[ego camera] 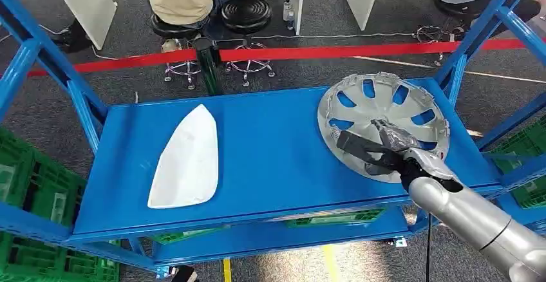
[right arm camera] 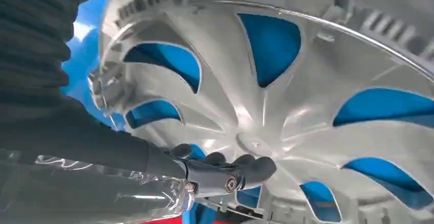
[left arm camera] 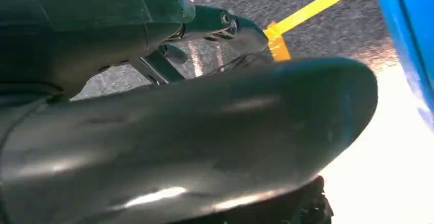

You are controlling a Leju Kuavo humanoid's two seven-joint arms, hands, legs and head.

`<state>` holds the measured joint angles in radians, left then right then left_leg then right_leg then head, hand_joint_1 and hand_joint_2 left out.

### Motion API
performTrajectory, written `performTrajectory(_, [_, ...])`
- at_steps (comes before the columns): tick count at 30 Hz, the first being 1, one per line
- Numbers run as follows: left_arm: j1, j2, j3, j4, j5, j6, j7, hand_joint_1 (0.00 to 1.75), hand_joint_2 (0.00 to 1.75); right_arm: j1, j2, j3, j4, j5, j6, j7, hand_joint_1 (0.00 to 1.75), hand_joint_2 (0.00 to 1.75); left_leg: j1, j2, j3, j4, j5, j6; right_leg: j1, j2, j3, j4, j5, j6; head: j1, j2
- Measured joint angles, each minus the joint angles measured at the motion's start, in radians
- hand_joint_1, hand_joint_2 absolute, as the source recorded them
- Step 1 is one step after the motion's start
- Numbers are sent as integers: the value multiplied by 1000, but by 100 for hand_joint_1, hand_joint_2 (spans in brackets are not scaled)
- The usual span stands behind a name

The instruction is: Take the parts from the cabinet and place them on the table.

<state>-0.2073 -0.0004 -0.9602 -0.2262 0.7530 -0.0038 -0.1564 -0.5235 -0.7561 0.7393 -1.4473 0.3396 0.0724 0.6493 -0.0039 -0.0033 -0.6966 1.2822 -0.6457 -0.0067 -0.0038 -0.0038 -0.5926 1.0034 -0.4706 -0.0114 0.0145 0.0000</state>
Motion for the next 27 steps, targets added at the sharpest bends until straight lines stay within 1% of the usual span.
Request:
performTrajectory(1, [3,0,0,0,0,7,2,0,0,1,0,9,10,42,-17,3,0,175,4,1,-21,3,15,-3,-1,0,4,0,-5,1,-3,0])
performTrajectory(2, [5,0,0,0,0,13,2,0,0,1,1,16,18,79,-36,5,0,175,7,2,-19,-29,52,-6,-3,0,11,1,-10,3,-5,0])
performTrajectory(3, [5,0,0,0,0,15,3,0,0,3,2,20,27,118,-33,5,0,175,10,2,2,-93,107,-8,-5,0,20,2,-17,6,-8,0])
performTrajectory(4, [5,0,0,0,0,15,5,0,0,6,3,17,34,140,-10,5,0,175,13,4,30,-169,166,-8,-6,0,30,3,-24,11,-12,0])
performTrajectory(5, [6,0,0,0,0,16,8,0,0,13,5,9,42,146,20,5,0,175,15,6,48,-225,201,-9,-7,-2,35,2,-30,17,-16,0])
performTrajectory(6, [6,0,0,0,0,15,11,0,0,18,8,1,52,150,42,5,0,175,9,7,46,-237,166,-8,-6,-2,38,5,-33,22,-19,0])
performTrajectory(7, [5,0,0,0,0,16,11,0,0,22,12,-3,62,148,60,6,0,175,5,10,54,-244,172,6,-5,0,33,5,-37,31,-20,0])
performTrajectory(8, [8,0,0,0,0,17,12,0,0,25,16,-4,68,135,79,6,0,175,3,8,55,-246,180,13,-6,-2,37,5,-41,37,-13,0])
performTrajectory(9, [9,0,0,1,0,18,11,0,0,28,18,-6,74,113,94,6,0,175,5,9,56,-250,187,10,-6,-3,38,10,-49,30,-14,0])
performTrajectory(10, [8,0,0,1,0,19,10,0,0,32,18,-6,79,79,102,6,0,175,4,7,57,-249,186,9,-6,-3,38,9,-43,10,-12,0])
performTrajectory(11, [8,0,0,1,0,21,7,0,0,32,18,-4,81,57,104,6,0,175,3,5,57,-249,185,9,-6,-4,41,7,-45,5,-6,0])
performTrajectory(12, [8,0,0,1,0,22,7,0,0,30,20,-2,83,45,104,6,0,175,3,5,58,-249,182,14,-6,-5,43,5,-45,4,-3,0])
performTrajectory(14, [9,-2,0,1,0,22,3,0,0,31,25,-1,90,34,104,6,0,175,2,5,59,-249,180,18,-6,-5,48,-2,-45,2,4,0])
performTrajectory(15, [8,-2,0,1,0,22,1,0,0,30,27,1,92,32,103,6,7,175,2,6,59,-249,179,19,-6,-5,49,-4,-45,3,9,0])
performTrajectory(16, [8,-2,0,1,0,23,1,0,0,30,30,4,93,25,99,6,175,175,2,7,61,-249,178,21,-6,-5,51,-7,-44,4,11,0])
performTrajectory(18, [8,-2,0,1,-1,24,-1,0,0,29,38,12,96,18,84,4,175,175,2,9,63,-249,176,25,-6,-5,55,-10,-44,10,18,0])
performTrajectory(20, [9,-2,0,1,-2,24,-5,0,0,28,48,25,100,27,64,2,175,175,1,11,65,-249,175,26,-7,-5,58,-15,-43,26,21,0])
performTrajectory(21, [8,-2,0,1,-2,24,-5,0,0,27,53,33,102,33,57,2,175,175,1,12,65,-249,175,26,-7,-5,60,-17,-43,36,21,0])
performTrajectory(22, [9,-1,0,1,-2,24,-5,0,0,27,56,38,104,40,50,2,175,175,1,12,65,-249,175,26,-7,-5,60,-18,-43,42,22,0])
performTrajectory(27, [9,-2,0,1,-5,24,-7,0,0,24,71,61,111,70,1,-2,175,175,3,14,68,-249,175,26,-6,-4,61,-18,-43,42,20,0])
